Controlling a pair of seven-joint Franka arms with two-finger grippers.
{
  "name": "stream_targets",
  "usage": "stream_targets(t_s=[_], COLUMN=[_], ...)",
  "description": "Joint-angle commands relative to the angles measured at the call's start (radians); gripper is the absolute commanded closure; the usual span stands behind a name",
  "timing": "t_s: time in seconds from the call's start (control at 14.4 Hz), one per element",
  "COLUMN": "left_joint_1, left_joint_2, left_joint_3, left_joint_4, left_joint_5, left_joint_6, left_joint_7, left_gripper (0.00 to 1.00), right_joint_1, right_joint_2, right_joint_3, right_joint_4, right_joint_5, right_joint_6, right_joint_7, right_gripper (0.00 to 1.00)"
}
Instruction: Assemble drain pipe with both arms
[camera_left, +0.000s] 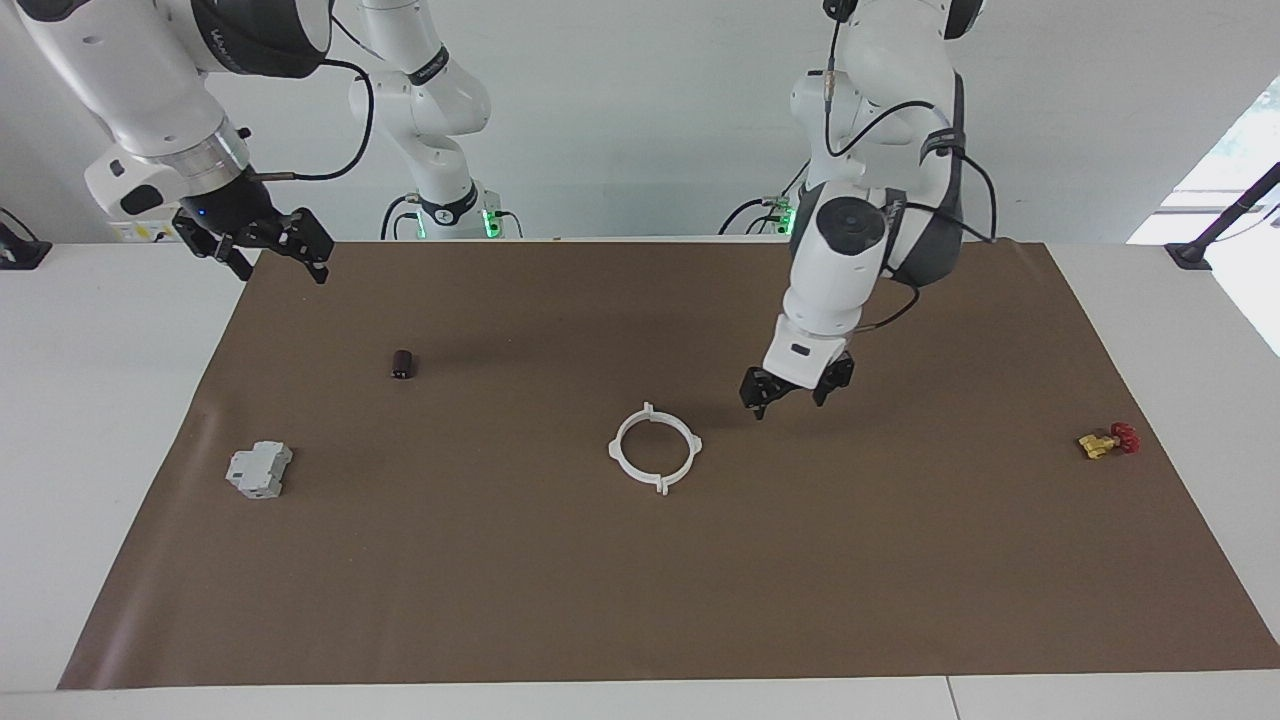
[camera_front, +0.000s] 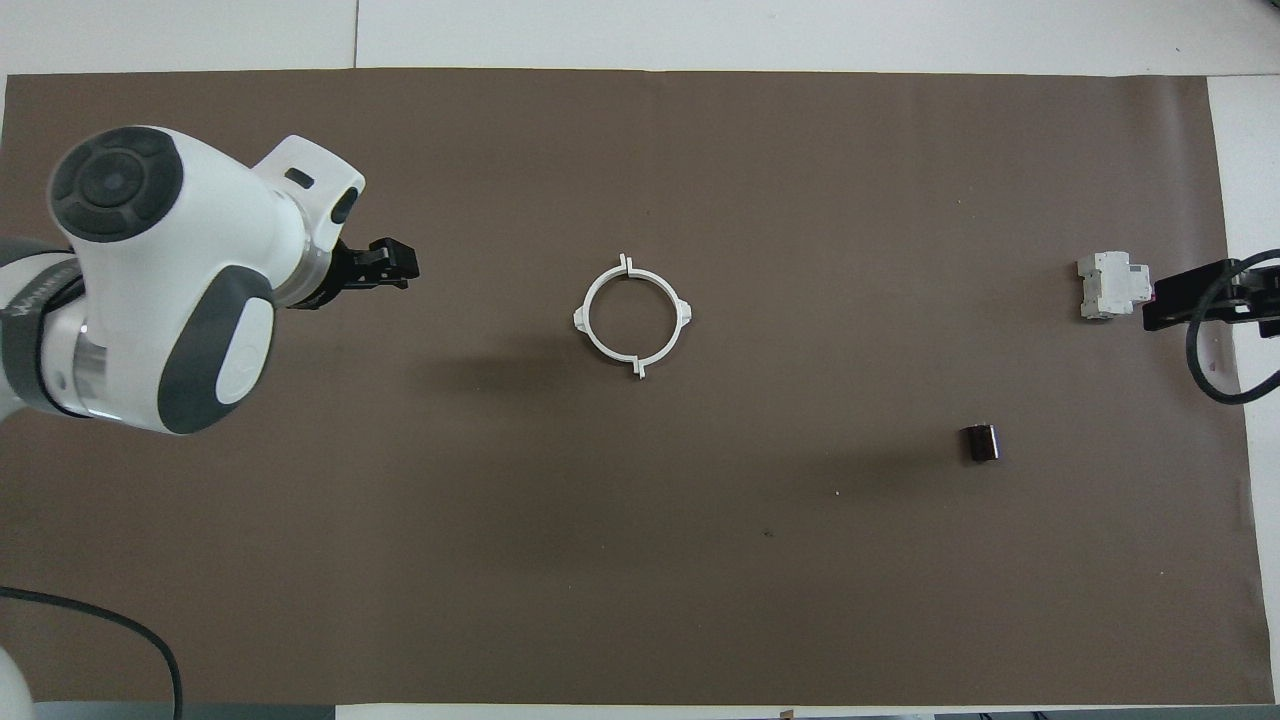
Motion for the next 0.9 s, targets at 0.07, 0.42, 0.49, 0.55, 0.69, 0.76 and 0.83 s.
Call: stream_targets(t_s=[0.07,0.42,0.49,0.55,0.69,0.76,0.83], left_joint_1=[0.143,0.258,0.273,0.286,0.31,0.31,0.312], left_joint_2=[-0.128,-0.139,-0.133,-0.13,-0.111,-0.096,-0.081], left_joint_3=[-0.005,0.001,0.001,0.001,0.001,0.001,0.001], left_joint_4=[-0.028,0.105,0.145,0.174,0.241,0.275,0.31], left_joint_5=[-0.017,-0.018,-0.026,-0.045,-0.061,-0.063,-0.063], left_joint_6=[-0.124,-0.267,-0.305,-0.336,-0.397,-0.425,-0.451], left_joint_7=[0.2,0.337,0.349,0.351,0.357,0.357,0.359], left_gripper=[0.0,0.0,0.0,0.0,0.0,0.0,0.0], right_joint_1=[-0.01,-0.009,-0.009,-0.009,-0.009,-0.009,-0.009], right_joint_2=[-0.004,-0.006,-0.006,-0.006,-0.006,-0.006,-0.006], right_joint_3=[0.008,0.008,0.01,0.01,0.01,0.01,0.01], right_joint_4=[0.0,0.0,0.0,0.0,0.0,0.0,0.0], right_joint_5=[0.006,0.006,0.006,0.006,0.006,0.006,0.006], right_joint_6=[0.01,0.009,0.01,0.01,0.009,0.009,0.009], right_joint_7=[-0.019,-0.019,-0.019,-0.019,-0.019,-0.019,-0.019], right_gripper=[0.0,0.0,0.0,0.0,0.0,0.0,0.0])
